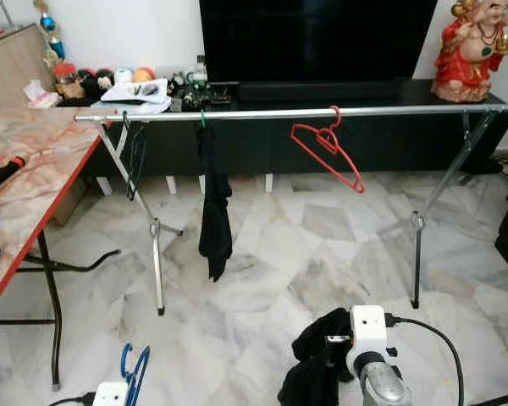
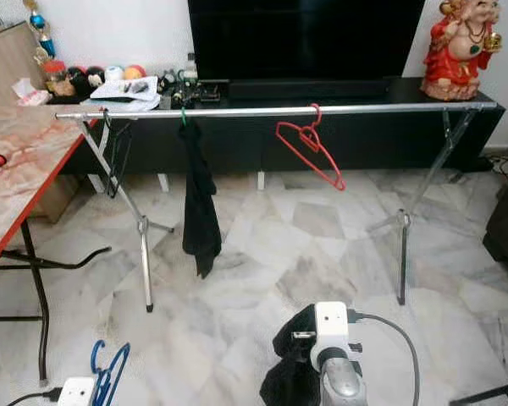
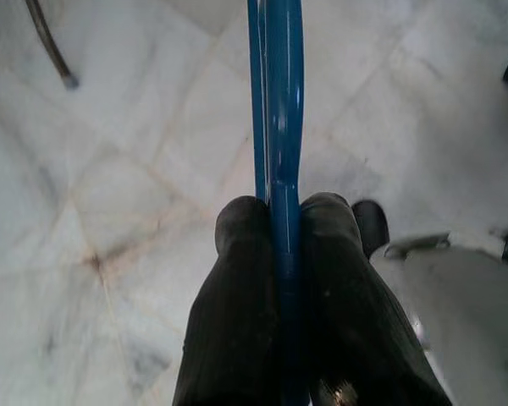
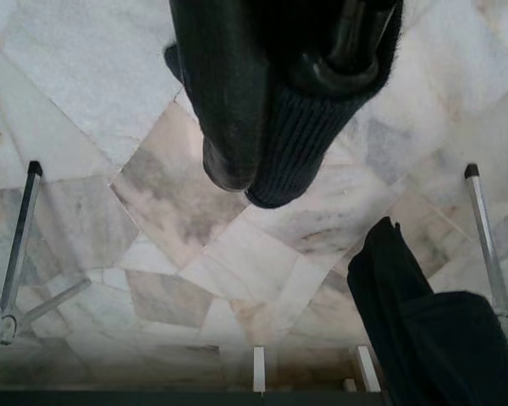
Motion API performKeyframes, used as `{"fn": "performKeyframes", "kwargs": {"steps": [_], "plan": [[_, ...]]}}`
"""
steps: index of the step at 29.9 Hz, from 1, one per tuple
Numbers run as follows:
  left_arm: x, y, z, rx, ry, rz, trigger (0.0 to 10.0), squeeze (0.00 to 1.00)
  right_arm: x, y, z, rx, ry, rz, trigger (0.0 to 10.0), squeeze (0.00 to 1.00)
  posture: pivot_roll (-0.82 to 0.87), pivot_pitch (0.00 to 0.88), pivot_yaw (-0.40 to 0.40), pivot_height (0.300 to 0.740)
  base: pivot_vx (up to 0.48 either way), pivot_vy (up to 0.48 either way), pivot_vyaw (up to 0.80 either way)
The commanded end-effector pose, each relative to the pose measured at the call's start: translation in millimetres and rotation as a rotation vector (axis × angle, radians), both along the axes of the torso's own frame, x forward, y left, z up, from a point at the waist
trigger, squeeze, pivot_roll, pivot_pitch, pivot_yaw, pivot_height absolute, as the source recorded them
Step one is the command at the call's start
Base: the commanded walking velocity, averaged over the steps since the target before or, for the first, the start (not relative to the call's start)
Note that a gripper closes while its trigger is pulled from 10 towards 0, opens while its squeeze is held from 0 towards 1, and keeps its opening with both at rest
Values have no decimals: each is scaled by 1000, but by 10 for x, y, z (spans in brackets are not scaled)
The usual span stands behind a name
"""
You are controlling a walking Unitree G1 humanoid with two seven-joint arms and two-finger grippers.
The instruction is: Hang hanger
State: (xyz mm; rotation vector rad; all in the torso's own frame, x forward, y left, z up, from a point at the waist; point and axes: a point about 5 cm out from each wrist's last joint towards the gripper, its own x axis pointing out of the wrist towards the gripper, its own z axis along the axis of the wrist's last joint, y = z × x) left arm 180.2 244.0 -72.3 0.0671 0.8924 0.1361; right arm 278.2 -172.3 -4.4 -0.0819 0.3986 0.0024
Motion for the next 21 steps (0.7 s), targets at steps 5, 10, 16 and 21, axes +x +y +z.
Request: {"fn": "performKeyframes", "kwargs": {"steps": [5,10,16,21], "plan": [[-133,205,6,12,15,27,10000,0,77,26,94,11,-49,-2,10000,0,27,3,57,740,-258,0,0],[-167,233,3,9,16,31,10000,0,80,29,97,13,-50,-4,10000,0,31,14,56,740,-262,0,0],[-147,200,1,5,10,29,10000,0,84,25,103,13,-52,-4,10000,0,34,20,53,740,-261,0,0],[-45,92,11,-5,-10,16,10000,0,84,10,107,10,-54,-6,10000,0,34,21,50,740,-262,0,0]]}}
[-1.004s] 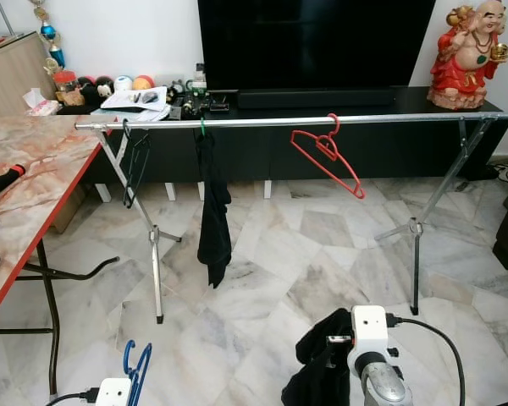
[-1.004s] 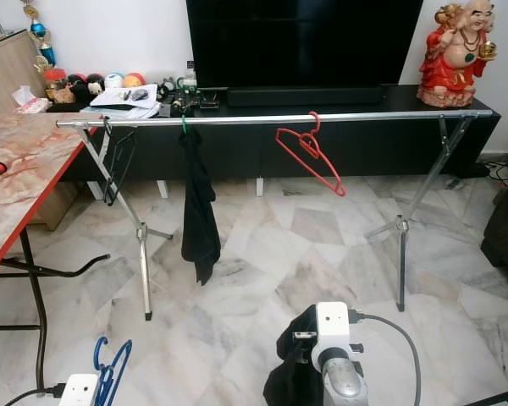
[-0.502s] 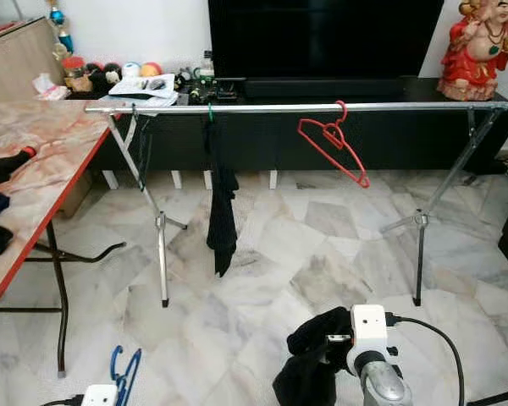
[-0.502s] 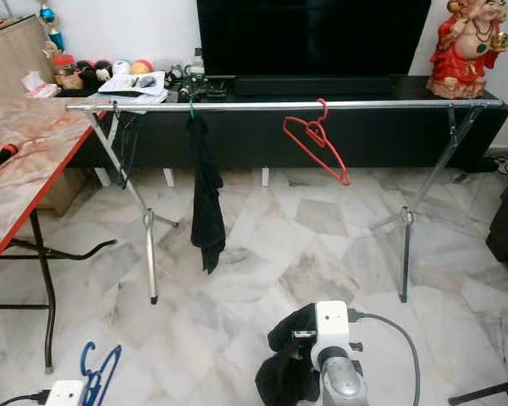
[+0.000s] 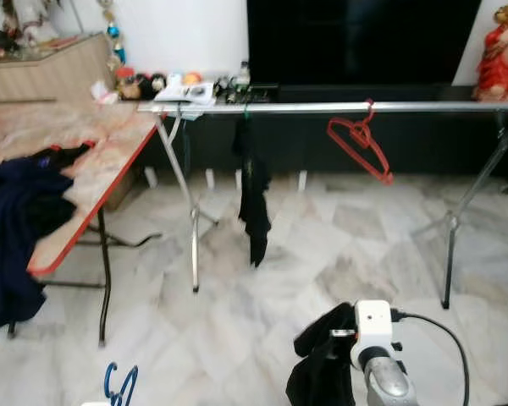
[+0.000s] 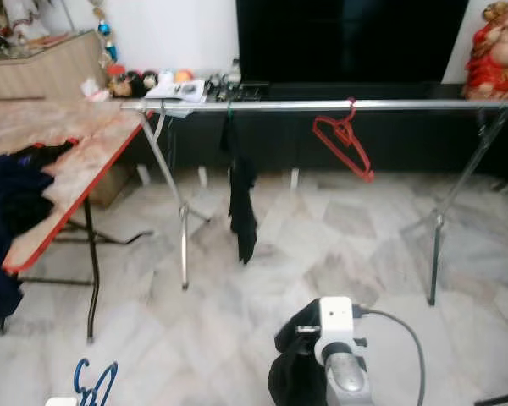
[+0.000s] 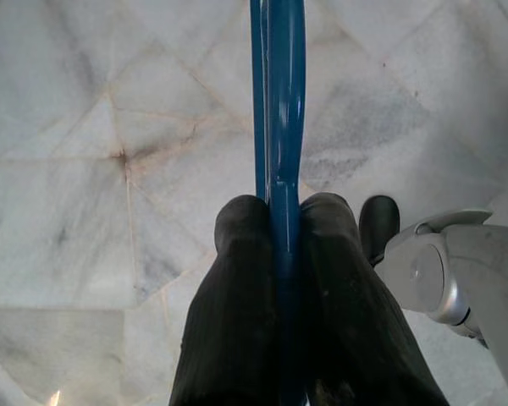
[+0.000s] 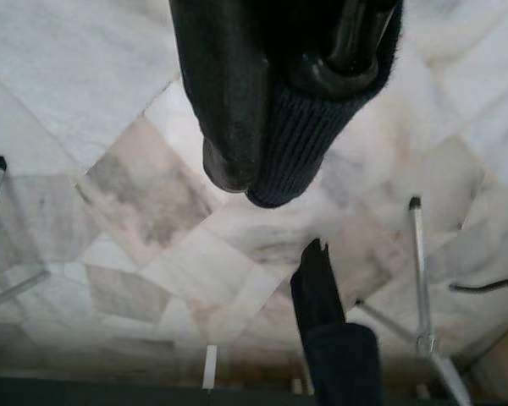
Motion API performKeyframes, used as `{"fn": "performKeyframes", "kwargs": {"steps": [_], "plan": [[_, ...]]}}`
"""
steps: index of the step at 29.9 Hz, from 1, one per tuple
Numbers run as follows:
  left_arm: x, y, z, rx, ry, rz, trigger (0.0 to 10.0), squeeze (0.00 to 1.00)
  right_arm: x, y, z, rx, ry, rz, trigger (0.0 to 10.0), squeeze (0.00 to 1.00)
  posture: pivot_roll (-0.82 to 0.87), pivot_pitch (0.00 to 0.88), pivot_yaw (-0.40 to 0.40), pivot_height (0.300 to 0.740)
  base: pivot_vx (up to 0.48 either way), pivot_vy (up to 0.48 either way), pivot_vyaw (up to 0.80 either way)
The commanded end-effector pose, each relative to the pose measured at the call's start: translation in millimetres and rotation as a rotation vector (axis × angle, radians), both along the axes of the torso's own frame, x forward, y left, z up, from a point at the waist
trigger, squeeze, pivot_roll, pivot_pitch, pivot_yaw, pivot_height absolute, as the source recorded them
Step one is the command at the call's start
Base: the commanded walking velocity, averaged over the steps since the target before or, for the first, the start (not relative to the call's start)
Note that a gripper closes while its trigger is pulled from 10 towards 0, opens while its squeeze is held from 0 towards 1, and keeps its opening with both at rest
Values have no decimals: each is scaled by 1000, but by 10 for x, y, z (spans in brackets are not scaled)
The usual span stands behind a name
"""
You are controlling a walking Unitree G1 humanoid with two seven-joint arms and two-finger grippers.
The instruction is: Hang hanger
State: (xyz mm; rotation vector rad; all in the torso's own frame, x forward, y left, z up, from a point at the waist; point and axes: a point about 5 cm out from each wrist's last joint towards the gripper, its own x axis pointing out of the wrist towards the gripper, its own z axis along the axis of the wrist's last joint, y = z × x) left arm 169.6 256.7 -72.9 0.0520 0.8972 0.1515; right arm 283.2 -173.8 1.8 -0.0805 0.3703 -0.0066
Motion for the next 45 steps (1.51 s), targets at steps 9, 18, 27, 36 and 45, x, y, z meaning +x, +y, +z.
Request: {"fn": "performKeyframes", "kwargs": {"steps": [9,18,27,36,45], "plan": [[323,-299,78,-16,-79,-44,10000,0,67,20,82,6,-36,3,10000,0,34,21,48,740,-261,0,0],[391,-466,81,-6,-85,-109,10000,0,81,15,101,-2,-40,7,10000,0,35,21,44,740,-201,0,0],[391,-466,81,-6,-85,-109,10000,0,81,15,101,-2,-40,7,10000,0,35,21,44,740,0,0,0],[391,-466,81,-6,-85,-109,10000,0,81,15,101,-2,-40,7,10000,0,35,21,44,740,0,0,0],[391,-466,81,-6,-85,-109,10000,0,81,15,101,-2,-40,7,10000,0,35,21,44,740,0,0,0]]}}
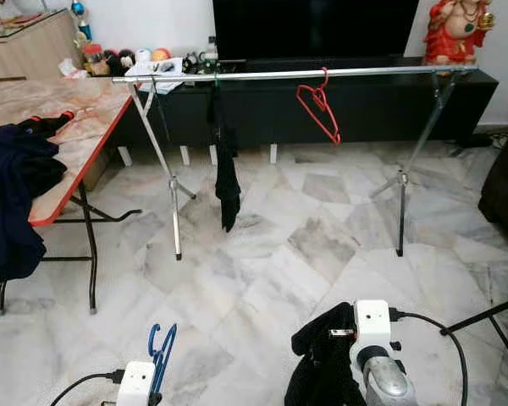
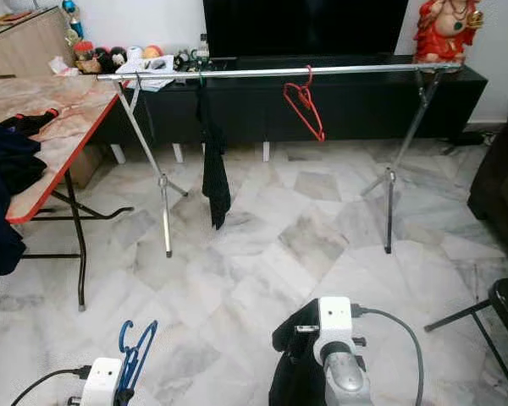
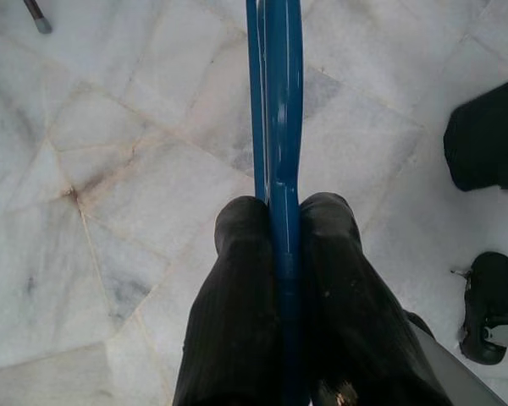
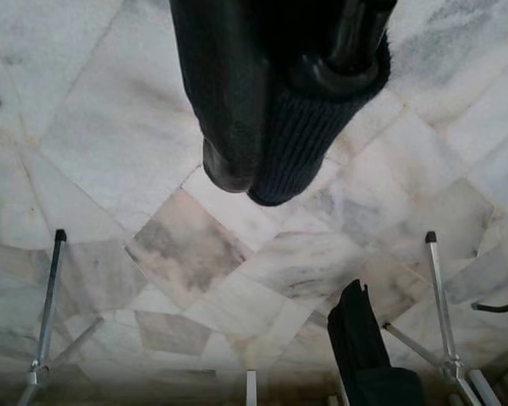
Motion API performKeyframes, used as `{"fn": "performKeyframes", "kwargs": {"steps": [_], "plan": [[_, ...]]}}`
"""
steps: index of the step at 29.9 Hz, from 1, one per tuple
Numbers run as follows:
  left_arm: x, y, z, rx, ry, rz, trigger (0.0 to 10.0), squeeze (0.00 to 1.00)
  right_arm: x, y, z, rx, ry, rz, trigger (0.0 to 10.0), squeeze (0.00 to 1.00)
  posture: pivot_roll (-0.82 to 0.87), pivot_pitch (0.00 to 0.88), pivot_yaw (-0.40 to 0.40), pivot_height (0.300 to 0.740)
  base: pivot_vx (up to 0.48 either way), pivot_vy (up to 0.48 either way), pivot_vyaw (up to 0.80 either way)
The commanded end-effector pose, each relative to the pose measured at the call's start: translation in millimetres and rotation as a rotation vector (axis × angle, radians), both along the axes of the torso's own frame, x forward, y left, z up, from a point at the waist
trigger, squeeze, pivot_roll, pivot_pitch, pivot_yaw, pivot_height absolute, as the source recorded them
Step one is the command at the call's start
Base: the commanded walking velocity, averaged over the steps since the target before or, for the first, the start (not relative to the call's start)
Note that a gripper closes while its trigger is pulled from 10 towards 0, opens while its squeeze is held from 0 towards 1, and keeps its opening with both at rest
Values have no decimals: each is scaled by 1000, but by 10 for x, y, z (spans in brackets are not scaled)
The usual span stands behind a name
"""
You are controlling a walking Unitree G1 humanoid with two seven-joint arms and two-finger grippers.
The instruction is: Hang hanger
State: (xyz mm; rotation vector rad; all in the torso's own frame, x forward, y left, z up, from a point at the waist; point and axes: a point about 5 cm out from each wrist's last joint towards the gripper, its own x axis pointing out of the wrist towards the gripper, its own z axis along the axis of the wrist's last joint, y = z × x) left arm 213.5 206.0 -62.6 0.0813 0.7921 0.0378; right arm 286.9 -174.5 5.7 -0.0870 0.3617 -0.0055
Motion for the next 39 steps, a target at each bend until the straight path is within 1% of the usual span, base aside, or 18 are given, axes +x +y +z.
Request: {"fn": "performKeyframes", "kwargs": {"steps": [1,3,4,5,6,9,12,14,15,18,19,20,22,23,27,32,35,39], "plan": [[-47,40,-22,10,15,9,10000,0,45,22,62,5,-32,4,10000,0,35,21,44,740,0,0,0],[-46,39,-21,17,17,1,10000,0,48,21,66,4,-32,5,10000,0,35,22,43,740,0,0,0],[487,76,450,21,-153,-319,10000,0,320,2,315,-54,-70,16,10000,0,58,8,42,740,0,0,0],[772,10,825,51,-241,-563,10000,0,508,-12,519,-99,-99,19,10000,0,58,8,42,740,0,0,0],[979,-119,1193,127,-328,-782,10000,0,677,-25,734,-144,-129,16,10000,0,52,4,43,740,0,0,0],[1010,-142,1151,189,-385,-679,10000,0,650,-37,700,-146,-120,13,10000,0,52,1,43,740,0,0,0],[1007,-155,1129,215,-399,-652,10000,0,628,-56,670,-150,-109,8,10000,0,50,0,41,740,0,0,0],[965,-184,1111,178,-370,-678,10000,0,620,-76,657,-151,-101,-3,10000,0,46,0,41,740,0,0,0],[905,-210,1099,140,-327,-747,10000,0,625,-97,658,-156,-93,-14,10000,0,43,0,41,740,0,0,0],[806,-222,1120,100,-239,-863,10000,0,659,-119,684,-166,-81,-24,10000,0,45,0,41,740,0,0,0],[748,-200,1147,76,-171,-949,10000,0,700,-114,738,-176,-88,-17,10000,0,46,0,40,740,0,0,0],[748,-200,1147,76,-171,-949,10000,0,700,-114,738,-176,-88,-17,10000,0,46,0,40,740,0,0,0],[707,-182,1222,34,-122,-1035,10000,0,749,-86,814,-173,-104,-9,10000,0,48,0,39,740,0,0,0],[707,-182,1222,34,-122,-1035,10000,0,749,-86,814,-173,-104,-9,10000,0,48,0,39,740,0,0,0],[665,-337,1550,-145,-122,-1195,10000,0,823,14,901,-169,-112,23,10000,0,56,0,30,740,0,0,0],[620,-438,1705,-218,-127,-1280,10000,0,862,68,948,-162,-112,37,10000,0,59,0,25,740,0,0,0],[604,-537,1796,-238,-140,-1334,10000,0,896,105,992,-155,-113,42,10000,0,61,2,24,740,0,0,0],[657,-587,1829,-198,-173,-1304,10000,0,914,119,1020,-153,-116,44,10000,0,61,4,25,740,0,0,0]]}}
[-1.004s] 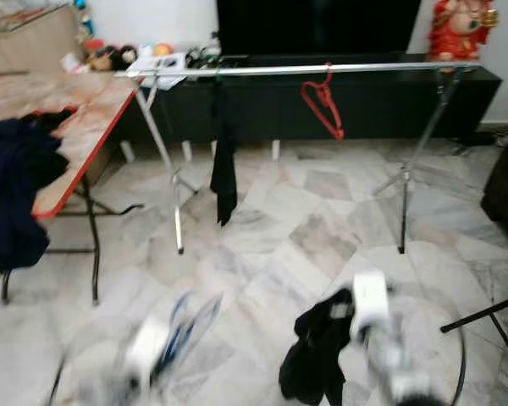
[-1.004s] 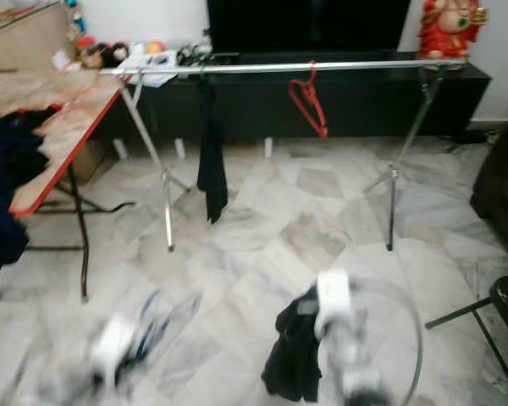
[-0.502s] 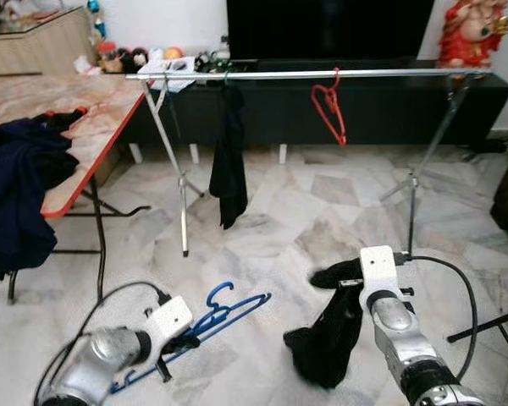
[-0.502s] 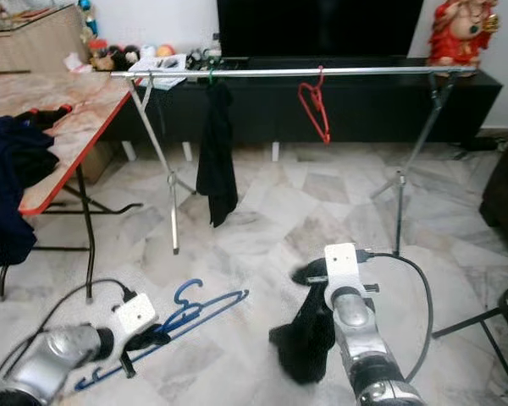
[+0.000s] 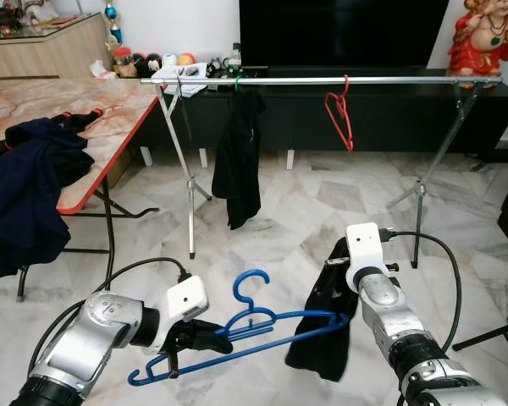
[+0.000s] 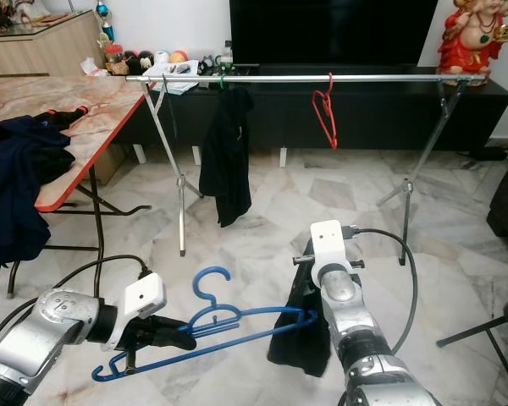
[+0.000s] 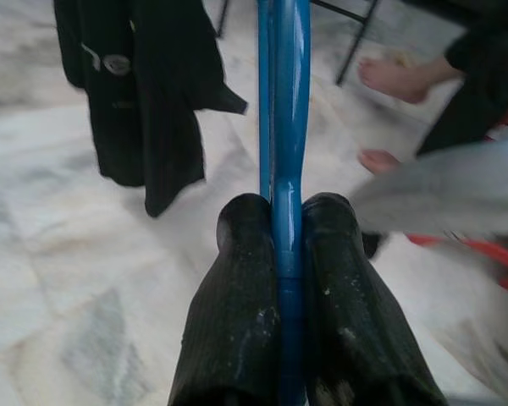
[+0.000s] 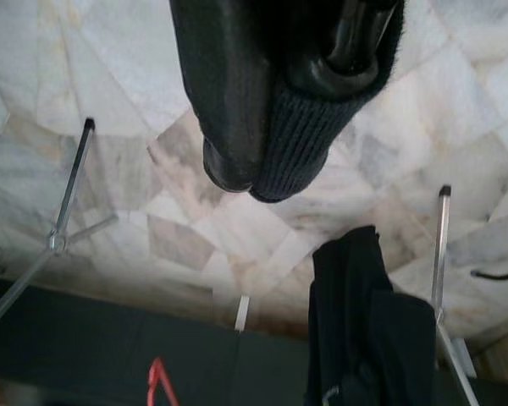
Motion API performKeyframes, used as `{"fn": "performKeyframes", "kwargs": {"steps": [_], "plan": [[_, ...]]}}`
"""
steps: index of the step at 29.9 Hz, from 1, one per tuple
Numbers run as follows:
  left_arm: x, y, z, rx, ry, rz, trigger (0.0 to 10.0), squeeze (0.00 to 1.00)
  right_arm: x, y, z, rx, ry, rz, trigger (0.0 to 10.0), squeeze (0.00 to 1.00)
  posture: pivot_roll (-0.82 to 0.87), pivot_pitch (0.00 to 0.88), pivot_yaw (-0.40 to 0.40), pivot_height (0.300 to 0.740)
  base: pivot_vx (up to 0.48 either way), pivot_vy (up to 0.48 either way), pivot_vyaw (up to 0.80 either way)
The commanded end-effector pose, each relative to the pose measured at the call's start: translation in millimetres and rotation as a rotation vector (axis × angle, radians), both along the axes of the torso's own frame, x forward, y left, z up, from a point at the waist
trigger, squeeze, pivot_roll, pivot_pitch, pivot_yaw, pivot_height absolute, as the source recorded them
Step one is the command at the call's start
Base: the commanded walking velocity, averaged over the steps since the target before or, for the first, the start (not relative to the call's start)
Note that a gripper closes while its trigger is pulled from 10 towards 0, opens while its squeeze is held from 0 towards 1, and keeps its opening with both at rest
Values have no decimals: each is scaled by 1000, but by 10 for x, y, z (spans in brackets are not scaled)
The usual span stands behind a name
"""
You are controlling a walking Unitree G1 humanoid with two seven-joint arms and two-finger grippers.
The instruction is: Hang hanger
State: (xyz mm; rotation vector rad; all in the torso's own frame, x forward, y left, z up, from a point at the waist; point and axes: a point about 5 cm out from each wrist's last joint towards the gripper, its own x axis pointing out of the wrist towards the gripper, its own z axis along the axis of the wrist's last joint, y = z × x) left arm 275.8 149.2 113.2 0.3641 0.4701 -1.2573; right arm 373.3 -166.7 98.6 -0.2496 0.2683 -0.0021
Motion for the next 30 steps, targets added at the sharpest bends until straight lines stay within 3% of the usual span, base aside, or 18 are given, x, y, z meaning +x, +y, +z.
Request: {"fn": "performKeyframes", "kwargs": {"steps": [1,9,17,21,30], "plan": [[90,-33,69,0,-61,58,10000,0,60,47,112,11,-29,11,10000,0,58,6,25,740,0,0,0],[225,-44,62,-14,-129,219,10000,0,61,72,113,22,-27,20,10000,0,57,7,24,740,0,0,0],[172,-35,25,27,-108,188,10000,0,43,53,90,22,-22,24,10000,0,55,13,22,740,0,0,0],[111,-12,-21,94,-92,131,10000,0,47,45,96,22,-22,21,10000,0,55,13,22,740,0,0,0],[200,-19,-49,90,-133,238,10000,0,66,81,139,42,-37,25,10000,0,62,15,19,740,0,0,0]]}}
